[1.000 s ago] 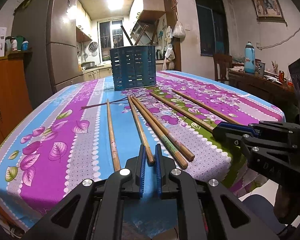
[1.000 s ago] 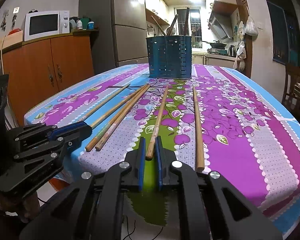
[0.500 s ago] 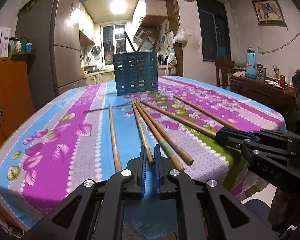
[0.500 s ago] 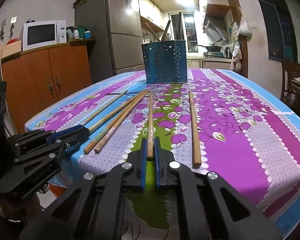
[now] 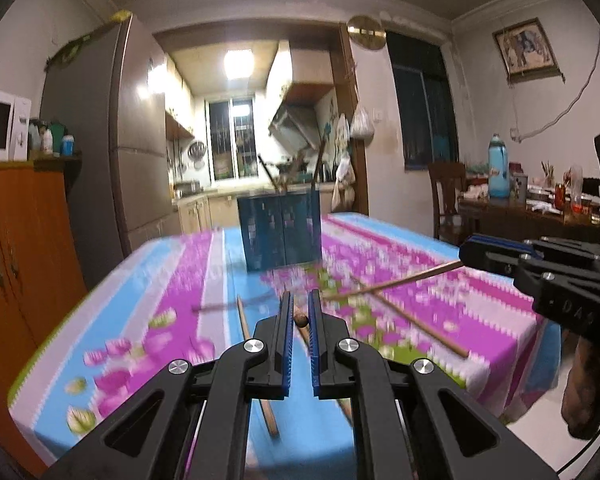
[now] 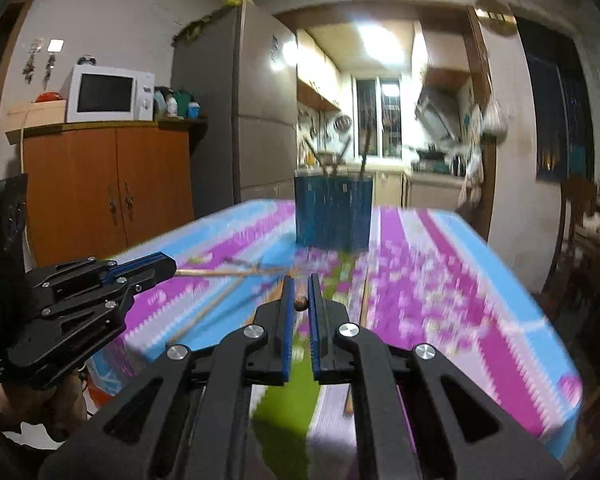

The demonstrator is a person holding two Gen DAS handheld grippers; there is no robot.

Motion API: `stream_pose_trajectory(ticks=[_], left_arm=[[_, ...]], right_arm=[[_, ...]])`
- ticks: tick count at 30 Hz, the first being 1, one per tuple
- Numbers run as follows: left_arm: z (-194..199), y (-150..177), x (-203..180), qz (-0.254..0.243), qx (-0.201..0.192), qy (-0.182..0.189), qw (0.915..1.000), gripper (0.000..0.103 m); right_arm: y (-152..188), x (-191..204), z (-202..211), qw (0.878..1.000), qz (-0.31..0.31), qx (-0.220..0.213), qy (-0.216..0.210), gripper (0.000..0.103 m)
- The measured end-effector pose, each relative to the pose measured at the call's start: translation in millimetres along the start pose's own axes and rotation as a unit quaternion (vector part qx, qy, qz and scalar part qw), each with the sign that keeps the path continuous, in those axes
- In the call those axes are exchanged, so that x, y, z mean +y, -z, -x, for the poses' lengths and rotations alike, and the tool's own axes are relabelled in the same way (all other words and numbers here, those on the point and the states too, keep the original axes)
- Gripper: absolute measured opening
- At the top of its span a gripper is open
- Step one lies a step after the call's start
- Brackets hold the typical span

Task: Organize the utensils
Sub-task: 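Lift the left gripper's chopstick toward the blue holder while the right gripper carries its chopstick, then lower the left gripper's chopstick into the holder while the right gripper lowers its chopstick in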

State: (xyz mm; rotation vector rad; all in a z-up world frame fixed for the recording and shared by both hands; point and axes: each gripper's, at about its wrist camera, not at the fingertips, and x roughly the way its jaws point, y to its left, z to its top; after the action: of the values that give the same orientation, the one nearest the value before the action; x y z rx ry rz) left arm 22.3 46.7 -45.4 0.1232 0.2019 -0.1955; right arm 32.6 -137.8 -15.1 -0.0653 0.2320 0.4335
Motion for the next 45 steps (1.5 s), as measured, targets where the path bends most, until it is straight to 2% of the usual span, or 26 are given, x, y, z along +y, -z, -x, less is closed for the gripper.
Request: stream_pose_trajectory(ticks=[7, 10, 20, 24, 37, 45], left_arm=[[-7.5, -41.8, 3.8, -0.012, -0.039, 0.002, 0.9992, 0.008], [-18.8, -60.3, 10.0, -0.008, -0.041, 0.008, 0.9991, 0.008], [-72.6, -126.0, 34.2, 0.004, -0.014, 0.031, 0.9994, 0.008], [-91.0, -141.7, 45.9, 0.011, -0.002, 0.034, 0.9993, 0.008], [-113.4, -171.9, 66.0, 0.026, 0.005, 0.047, 0.9985, 0.008], [-116.6, -209.7, 82.6, 0.026, -0.014, 0.036, 0.9989, 0.008]], right_arm=[[-52.1, -14.0, -15.7, 0.999, 0.028, -0.019, -0.015, 0.005], [-69.6, -23.5, -32.2, 0.999, 0.026, -0.007, -0.024, 0.005], [-106.2, -41.2, -76.7, 0.998, 0.023, 0.037, -0.045, 0.005], [-120.6, -48.2, -90.7, 0.997, 0.016, 0.06, -0.051, 0.005], [-160.7, -54.6, -95.0, 0.995, 0.018, 0.074, -0.062, 0.005], [-219.7, -69.0, -89.3, 0.995, 0.018, 0.07, -0.067, 0.005]])
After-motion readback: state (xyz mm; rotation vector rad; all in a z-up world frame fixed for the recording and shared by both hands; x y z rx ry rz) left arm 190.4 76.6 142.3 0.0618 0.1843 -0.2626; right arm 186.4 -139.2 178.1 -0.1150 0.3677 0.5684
